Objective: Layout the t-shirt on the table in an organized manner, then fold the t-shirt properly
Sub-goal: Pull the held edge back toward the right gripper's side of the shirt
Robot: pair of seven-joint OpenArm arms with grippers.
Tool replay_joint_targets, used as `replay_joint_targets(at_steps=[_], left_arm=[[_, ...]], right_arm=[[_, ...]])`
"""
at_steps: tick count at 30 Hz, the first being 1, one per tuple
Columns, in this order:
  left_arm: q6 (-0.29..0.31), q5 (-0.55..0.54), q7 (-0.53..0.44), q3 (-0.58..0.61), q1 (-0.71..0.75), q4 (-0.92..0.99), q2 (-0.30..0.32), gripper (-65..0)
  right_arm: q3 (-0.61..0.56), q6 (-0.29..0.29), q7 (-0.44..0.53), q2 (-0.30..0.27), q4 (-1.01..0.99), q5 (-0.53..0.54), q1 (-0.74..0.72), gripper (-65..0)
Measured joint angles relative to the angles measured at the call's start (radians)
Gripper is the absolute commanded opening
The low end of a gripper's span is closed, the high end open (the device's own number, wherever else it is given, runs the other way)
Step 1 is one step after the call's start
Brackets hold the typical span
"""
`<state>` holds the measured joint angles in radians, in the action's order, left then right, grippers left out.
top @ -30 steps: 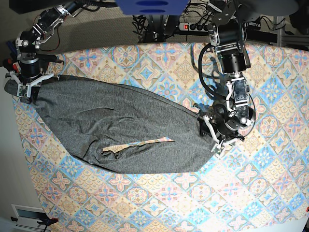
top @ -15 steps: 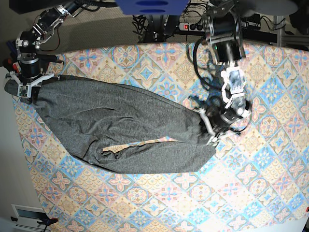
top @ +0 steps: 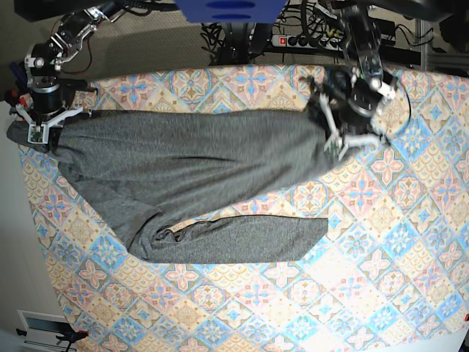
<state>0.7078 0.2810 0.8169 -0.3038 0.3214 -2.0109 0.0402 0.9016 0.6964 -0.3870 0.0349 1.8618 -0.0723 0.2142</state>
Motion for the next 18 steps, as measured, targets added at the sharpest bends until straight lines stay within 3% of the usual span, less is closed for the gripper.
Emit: replay_joint_targets(at_steps=[8, 18], left_arm=[[-0.004, -0.005, -0.008, 0.0, 0.033, 0.021, 0.023, -57.6], [-0.005, 0.002, -0.007, 0.061, 0.08, 0.021, 0.024, -41.5]], right_arm=[[0.0, 0.003, 0.004, -0.002, 0.037, 0.002, 0.026, -65.0], [0.0, 0.0, -0.002, -0.002, 0.037, 0.0, 0.038, -65.0]])
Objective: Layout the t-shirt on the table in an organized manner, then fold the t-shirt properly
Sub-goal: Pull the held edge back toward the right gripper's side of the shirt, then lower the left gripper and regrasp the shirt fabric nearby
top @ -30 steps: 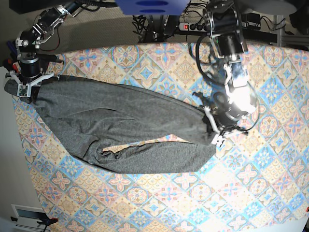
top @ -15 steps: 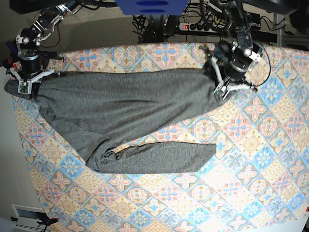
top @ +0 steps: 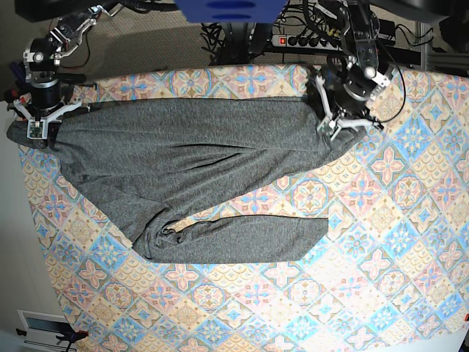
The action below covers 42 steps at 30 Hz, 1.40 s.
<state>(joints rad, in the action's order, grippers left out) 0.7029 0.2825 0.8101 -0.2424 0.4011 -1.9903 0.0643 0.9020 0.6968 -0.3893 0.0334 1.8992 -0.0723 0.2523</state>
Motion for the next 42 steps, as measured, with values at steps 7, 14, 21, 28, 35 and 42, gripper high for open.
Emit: replay_joint_targets(at_steps=[7, 14, 21, 28, 35, 42], left_arm=[[0.0, -0.003, -0.001, 0.017, 0.012, 0.001, 0.002, -42.5], [0.001, -0.002, -0.001, 0.013, 0.012, 0.001, -0.001, -60.6], [-0.001, -0.016, -0.004, 0.012, 0.038, -0.057, -0.003, -60.1], [0.001, -0.019, -0.002, 0.01, 0.065, -0.058, -0.072, -60.2], [0.0, -0.008, 0.021, -0.026, -0.034, -0.056, -0.176, -60.2], [0.002, -0.014, 0.014, -0.022, -0.22, -0.047, -0.222, -60.2]], right_arm=[[0.0, 0.0, 0.0, 0.0, 0.0, 0.0, 0.008, -65.0], [0.0, 0.0, 0.003, 0.0, 0.0, 0.0, 0.008, -65.0], [0.0, 0.0, 0.003, 0.0, 0.0, 0.0, 0.008, -65.0], [0.0, 0.0, 0.003, 0.0, 0.0, 0.0, 0.005, -65.0], [0.001, 0.0, 0.003, 0.0, 0.0, 0.0, 0.003, -65.0], [0.001, 0.0, 0.003, 0.0, -0.001, 0.0, 0.004, -65.0]])
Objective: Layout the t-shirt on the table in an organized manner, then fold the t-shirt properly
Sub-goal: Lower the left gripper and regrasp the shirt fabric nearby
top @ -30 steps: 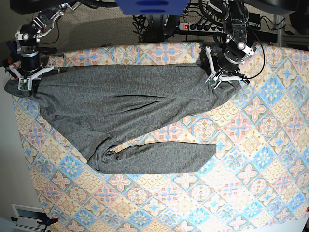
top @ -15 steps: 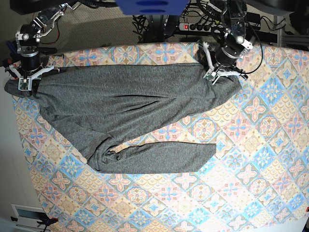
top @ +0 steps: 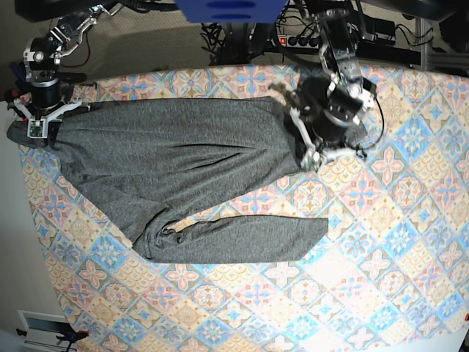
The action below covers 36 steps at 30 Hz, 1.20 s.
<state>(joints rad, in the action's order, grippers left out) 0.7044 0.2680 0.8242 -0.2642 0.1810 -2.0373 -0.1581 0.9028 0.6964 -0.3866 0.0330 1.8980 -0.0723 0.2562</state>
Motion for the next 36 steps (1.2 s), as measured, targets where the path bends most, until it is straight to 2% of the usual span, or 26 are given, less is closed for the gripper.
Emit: replay_joint_targets(at_steps=[3, 6, 12, 14, 16, 18, 21, 26, 31, 36], left_arm=[[-0.003, -0.056, -0.004, -0.012, -0.085, 0.06, 0.005, -60.2], [0.002, -0.121, -0.015, -0.073, -0.15, 0.145, 0.002, -60.2], [-0.008, -0.137, -0.017, -0.238, -0.302, 0.457, 0.005, -59.0], [-0.015, -0.136, -0.015, -0.261, -0.332, 0.581, 0.008, -55.9], [-0.014, -0.148, -0.034, -0.248, -0.336, 0.659, 0.026, -49.5], [-0.004, -0.154, -0.012, -0.231, -0.33, 0.655, 0.04, -43.2], [-0.007, -0.156, -0.017, -0.232, -0.294, 0.607, 0.041, -37.3], [-0.008, -0.138, 0.0, -0.198, -0.233, 0.447, 0.056, -39.4], [-0.004, -0.156, -0.027, -0.192, -0.204, 0.268, 0.059, -40.2], [-0.005, -0.137, -0.06, -0.192, -0.124, 0.236, 0.068, -40.2]], right_arm=[[-0.002, 0.0, 0.0, 0.001, -0.001, 0.0, 0.0, -65.0], [-0.002, 0.0, 0.001, 0.001, -0.001, 0.0, -0.002, -65.0], [-0.003, 0.001, 0.002, 0.0, -0.002, -0.001, -0.002, -65.0], [-0.004, 0.001, 0.0, 0.001, -0.002, 0.0, -0.002, -65.0], [-0.004, 0.0, 0.0, 0.0, -0.002, 0.0, -0.001, -65.0], [-0.004, 0.001, 0.001, 0.001, -0.002, 0.001, -0.002, -65.0], [-0.003, 0.0, -0.005, 0.001, -0.002, -0.003, -0.002, -65.0], [-0.004, 0.0, -0.002, 0.0, -0.002, 0.0, -0.001, -65.0], [-0.004, 0.0, 0.0, 0.003, -0.002, 0.0, -0.001, -65.0], [-0.004, 0.0, 0.001, 0.003, -0.002, 0.0, 0.008, -65.0]])
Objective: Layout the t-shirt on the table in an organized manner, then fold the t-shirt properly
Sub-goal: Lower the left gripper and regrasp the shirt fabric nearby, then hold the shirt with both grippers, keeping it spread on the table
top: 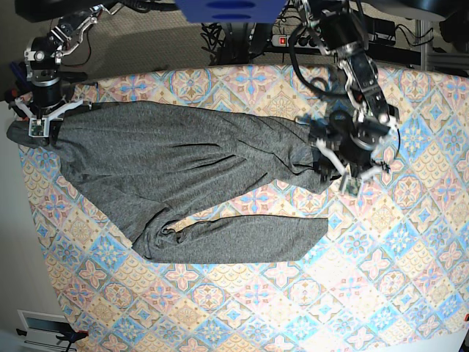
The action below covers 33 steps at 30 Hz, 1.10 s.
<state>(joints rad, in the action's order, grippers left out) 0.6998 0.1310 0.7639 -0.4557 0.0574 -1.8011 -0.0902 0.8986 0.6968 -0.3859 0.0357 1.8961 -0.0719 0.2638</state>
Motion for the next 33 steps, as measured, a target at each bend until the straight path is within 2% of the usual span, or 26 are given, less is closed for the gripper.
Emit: replay_joint_targets(at_steps=[5, 9, 24, 33], left_arm=[[0.005, -0.014, -0.021, 0.098, 0.103, 0.016, 0.085, -40.2], [0.002, -0.011, -0.068, 0.062, 0.131, 0.058, 0.077, -40.2], [0.0, -0.004, -0.076, 0.045, 0.092, 0.019, 0.079, -40.4], [0.0, 0.0, -0.076, 0.045, 0.092, 0.095, 0.085, -40.5]], right_arm=[[0.0, 0.0, 0.0, -0.002, 0.0, 0.0, 0.014, -65.0], [0.0, 0.003, 0.0, -0.001, 0.001, 0.0, 0.015, -65.0], [0.0, 0.0, 0.0, 0.0, 0.001, 0.0, 0.015, -65.0], [0.0, 0.0, 0.0, 0.0, 0.001, 0.0, 0.008, -65.0]])
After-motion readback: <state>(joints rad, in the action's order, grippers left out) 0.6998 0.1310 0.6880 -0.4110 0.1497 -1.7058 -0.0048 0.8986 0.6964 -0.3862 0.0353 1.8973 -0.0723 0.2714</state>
